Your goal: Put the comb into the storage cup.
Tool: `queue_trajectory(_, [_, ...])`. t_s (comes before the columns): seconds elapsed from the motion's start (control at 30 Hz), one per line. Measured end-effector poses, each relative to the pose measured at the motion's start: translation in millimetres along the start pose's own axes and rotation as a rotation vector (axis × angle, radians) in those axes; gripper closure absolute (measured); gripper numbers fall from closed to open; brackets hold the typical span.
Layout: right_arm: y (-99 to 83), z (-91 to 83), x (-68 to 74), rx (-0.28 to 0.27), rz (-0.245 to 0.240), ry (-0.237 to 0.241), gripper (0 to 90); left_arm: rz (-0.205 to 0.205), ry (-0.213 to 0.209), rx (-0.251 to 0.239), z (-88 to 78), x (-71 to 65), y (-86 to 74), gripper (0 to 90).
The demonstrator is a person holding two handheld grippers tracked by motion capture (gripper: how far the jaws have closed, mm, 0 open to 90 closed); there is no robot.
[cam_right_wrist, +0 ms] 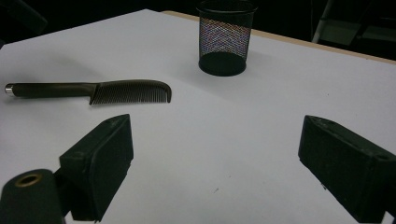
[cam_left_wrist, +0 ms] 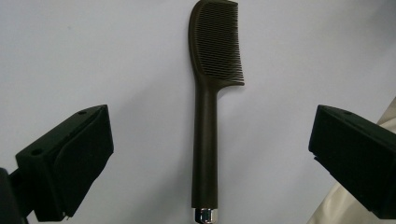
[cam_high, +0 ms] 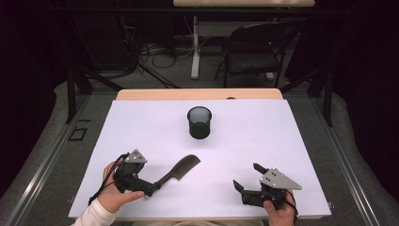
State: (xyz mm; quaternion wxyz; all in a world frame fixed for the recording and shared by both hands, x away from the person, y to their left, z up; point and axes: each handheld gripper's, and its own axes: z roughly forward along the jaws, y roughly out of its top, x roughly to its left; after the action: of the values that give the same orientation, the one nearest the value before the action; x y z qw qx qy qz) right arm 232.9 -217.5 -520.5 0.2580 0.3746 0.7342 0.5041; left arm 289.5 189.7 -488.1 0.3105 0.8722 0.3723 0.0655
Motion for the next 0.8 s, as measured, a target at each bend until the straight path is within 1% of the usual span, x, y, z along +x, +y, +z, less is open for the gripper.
queue_trajectory(0.03, [0.1, -0.2, 0.0, 0.002, 0.001, 0.0, 10.0, 0.01, -0.001, 0.012, 0.2, 0.0, 1.3, 0.3])
queue_trajectory(0.17, [0.3, -0.4, 0.5, 0.002, 0.0, 0.003, 10.0, 0.023, 0.004, 0.05, 2.3, -2.0, 6.6, 0.4])
queue_trajectory(0.2, [0.3, -0.2, 0.5, 0.0, -0.001, 0.003, 10.0, 0.034, 0.006, 0.063, 2.6, -1.8, 7.7, 0.5])
queue_trajectory(0.3, [0.2, 0.1, 0.6, -0.001, -0.001, 0.002, 10.0, 0.035, -0.005, 0.085, 4.1, -0.9, 10.1, 0.8])
queue_trajectory(0.37, [0.2, 0.1, 0.4, -0.001, -0.003, 0.003, 10.0, 0.037, -0.001, 0.097, 5.0, -0.9, 10.9, 1.2])
queue_trajectory(0.4, [0.2, 0.1, 0.4, 0.001, -0.002, 0.003, 10.1, 0.047, -0.001, 0.105, 5.4, -0.5, 11.4, 1.2])
queue_trajectory(0.53, [0.2, 0.3, 0.6, -0.001, -0.002, 0.003, 10.2, 0.059, 0.001, 0.139, 7.9, -0.2, 13.3, 1.2])
queue_trajectory(0.7, [0.3, 0.3, 1.0, 0.005, -0.004, 0.006, 10.3, 0.06, -0.012, 0.184, 11.3, 1.7, 15.9, 2.1])
queue_trajectory(0.8, [0.2, 0.7, 1.0, 0.003, -0.005, 0.006, 10.4, 0.051, -0.016, 0.203, 14.0, 3.3, 17.1, 2.3])
